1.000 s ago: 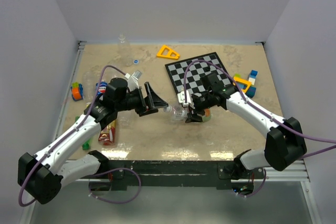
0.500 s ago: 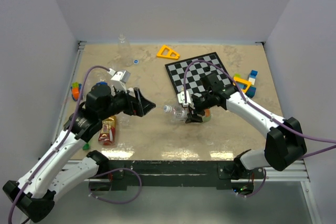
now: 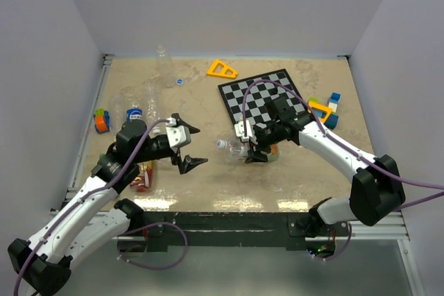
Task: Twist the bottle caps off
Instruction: Unscrew the bottle cap from the plastic bottle.
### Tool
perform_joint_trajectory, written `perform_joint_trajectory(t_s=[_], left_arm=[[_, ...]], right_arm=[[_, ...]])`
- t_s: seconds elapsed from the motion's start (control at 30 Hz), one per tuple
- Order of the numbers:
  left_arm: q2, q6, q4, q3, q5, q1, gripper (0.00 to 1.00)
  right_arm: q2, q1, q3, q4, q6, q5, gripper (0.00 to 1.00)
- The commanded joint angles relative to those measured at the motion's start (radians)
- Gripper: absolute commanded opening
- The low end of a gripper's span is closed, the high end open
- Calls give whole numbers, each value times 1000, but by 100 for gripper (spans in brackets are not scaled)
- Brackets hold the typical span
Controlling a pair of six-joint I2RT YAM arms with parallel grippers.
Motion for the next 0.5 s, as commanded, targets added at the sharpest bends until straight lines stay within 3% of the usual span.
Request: perform_joint_trajectory(t_s=[0.0,0.47], left_arm=[[25,201,172,-40,170,-10,98],[269,215,249,35,199,-50,80]], right_arm=[[-7,0,5,-3,-15,-18,8],[-10,3,5,-5,-17,-18,9]])
